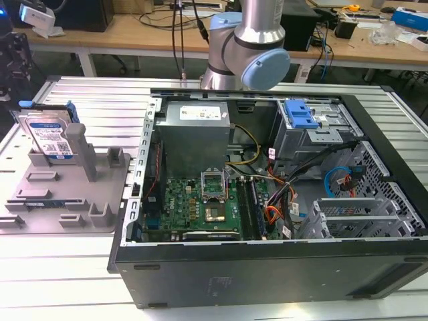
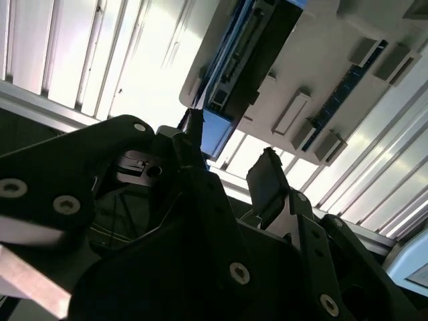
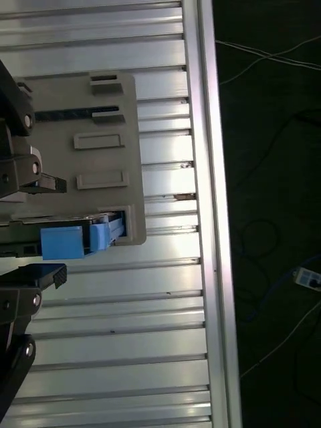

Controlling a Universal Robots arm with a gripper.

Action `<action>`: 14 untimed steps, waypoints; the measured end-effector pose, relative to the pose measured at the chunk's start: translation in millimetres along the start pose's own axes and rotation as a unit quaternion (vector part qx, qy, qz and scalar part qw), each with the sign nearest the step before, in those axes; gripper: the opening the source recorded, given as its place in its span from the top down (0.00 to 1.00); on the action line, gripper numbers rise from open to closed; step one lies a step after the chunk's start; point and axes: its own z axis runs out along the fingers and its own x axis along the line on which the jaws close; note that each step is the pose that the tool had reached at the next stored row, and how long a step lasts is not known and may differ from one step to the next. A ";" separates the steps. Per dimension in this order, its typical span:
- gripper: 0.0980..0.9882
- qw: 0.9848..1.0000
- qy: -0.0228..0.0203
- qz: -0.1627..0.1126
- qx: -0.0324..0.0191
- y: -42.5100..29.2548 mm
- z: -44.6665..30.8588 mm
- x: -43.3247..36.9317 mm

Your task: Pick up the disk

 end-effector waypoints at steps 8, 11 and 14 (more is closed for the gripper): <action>0.50 1.000 0.000 -0.002 0.000 3.0 0.1 0.0; 0.50 1.000 0.000 -0.002 0.000 3.0 0.3 0.0; 0.50 1.000 0.000 -0.002 0.000 1.8 1.1 -0.1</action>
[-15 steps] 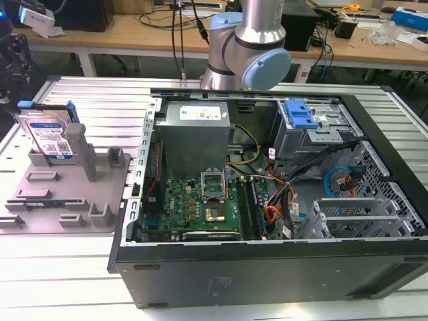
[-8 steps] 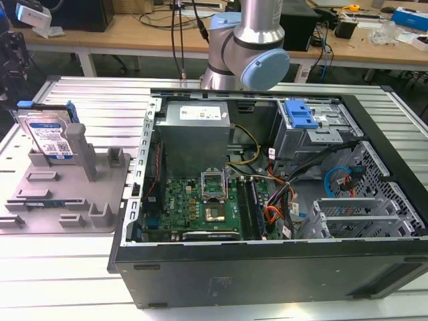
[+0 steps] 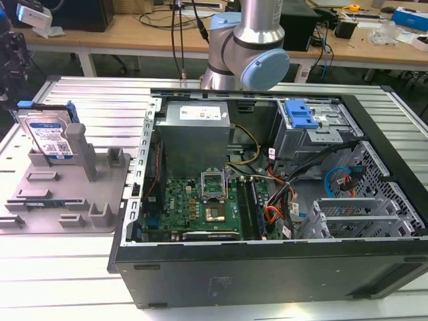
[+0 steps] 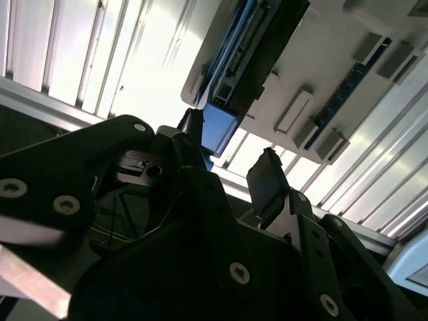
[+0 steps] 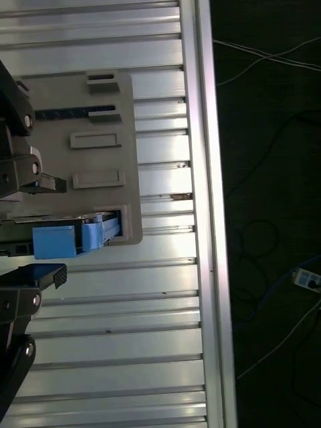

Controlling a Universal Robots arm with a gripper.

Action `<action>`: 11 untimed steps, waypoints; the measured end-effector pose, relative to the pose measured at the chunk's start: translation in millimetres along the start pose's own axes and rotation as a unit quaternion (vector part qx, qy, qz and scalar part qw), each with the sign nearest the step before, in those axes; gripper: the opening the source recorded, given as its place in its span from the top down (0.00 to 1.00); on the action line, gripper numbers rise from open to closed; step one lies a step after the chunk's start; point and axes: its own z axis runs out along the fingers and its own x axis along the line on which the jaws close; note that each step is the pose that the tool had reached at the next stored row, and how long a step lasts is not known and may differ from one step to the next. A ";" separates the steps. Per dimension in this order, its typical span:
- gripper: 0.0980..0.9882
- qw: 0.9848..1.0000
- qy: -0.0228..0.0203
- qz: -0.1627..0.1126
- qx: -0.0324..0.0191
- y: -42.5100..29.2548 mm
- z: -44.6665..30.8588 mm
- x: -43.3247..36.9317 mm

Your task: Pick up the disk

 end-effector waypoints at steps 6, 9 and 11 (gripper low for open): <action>0.50 1.000 0.000 0.000 0.000 -2.9 3.5 -0.3; 0.50 1.000 0.000 0.000 0.000 -3.2 6.1 -1.4; 0.50 1.000 0.000 0.000 0.000 -3.1 8.2 -2.7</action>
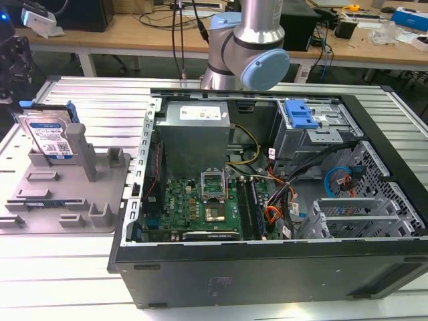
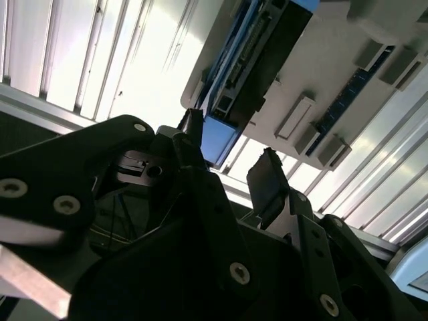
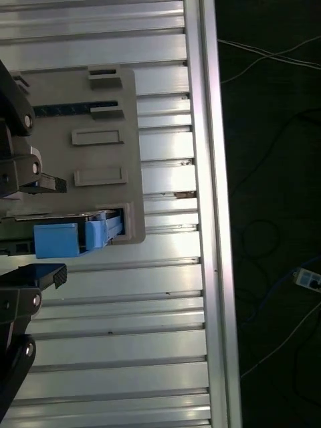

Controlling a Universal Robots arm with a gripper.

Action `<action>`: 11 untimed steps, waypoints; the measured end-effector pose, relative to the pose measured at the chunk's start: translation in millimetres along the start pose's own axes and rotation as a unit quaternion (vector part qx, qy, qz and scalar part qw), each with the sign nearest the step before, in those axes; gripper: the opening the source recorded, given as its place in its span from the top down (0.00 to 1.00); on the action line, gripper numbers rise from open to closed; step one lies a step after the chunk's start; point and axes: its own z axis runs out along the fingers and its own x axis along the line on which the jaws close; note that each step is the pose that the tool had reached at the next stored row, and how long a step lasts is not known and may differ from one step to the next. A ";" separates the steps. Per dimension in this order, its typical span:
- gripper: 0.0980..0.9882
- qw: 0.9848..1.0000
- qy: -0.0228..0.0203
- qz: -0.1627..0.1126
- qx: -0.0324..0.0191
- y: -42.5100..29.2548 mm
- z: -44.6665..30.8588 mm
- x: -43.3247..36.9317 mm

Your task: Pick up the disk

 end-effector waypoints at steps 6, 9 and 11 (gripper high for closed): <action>0.50 1.000 0.001 -0.002 0.000 0.4 9.7 -2.2; 0.50 1.000 0.002 -0.004 0.000 0.5 14.1 -2.8; 0.50 1.000 0.002 -0.005 0.000 0.5 18.1 -4.4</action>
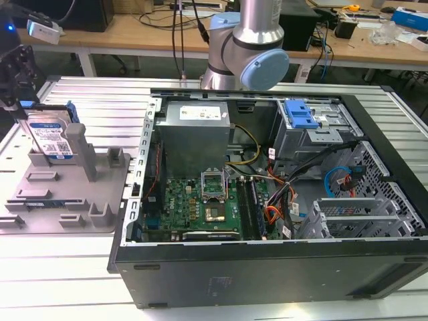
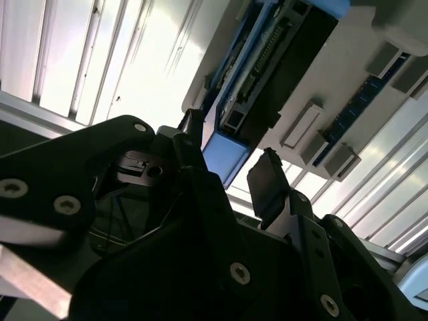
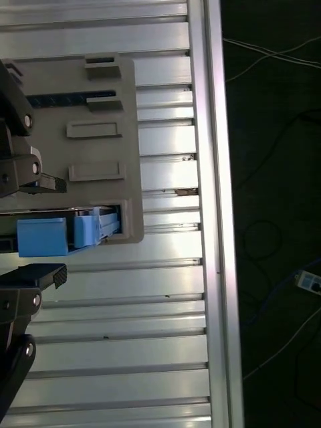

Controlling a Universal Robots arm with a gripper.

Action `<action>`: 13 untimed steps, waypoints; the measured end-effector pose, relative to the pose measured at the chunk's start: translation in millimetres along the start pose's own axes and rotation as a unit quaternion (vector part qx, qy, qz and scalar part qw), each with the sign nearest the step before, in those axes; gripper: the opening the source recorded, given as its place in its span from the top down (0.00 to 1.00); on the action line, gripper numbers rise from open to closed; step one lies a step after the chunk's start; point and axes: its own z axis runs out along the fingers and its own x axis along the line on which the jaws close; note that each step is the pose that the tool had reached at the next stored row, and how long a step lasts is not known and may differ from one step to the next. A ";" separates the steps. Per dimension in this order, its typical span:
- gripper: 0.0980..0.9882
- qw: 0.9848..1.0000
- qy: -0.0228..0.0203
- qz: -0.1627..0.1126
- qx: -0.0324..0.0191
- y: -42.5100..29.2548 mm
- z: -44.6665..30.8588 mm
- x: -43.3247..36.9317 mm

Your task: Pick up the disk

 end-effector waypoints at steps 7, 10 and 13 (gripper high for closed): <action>0.50 1.000 0.001 -0.005 0.000 2.8 7.5 -1.8; 0.50 1.000 0.001 -0.005 0.000 2.6 8.3 -1.3; 0.50 1.000 0.001 -0.005 0.000 1.5 8.8 -0.9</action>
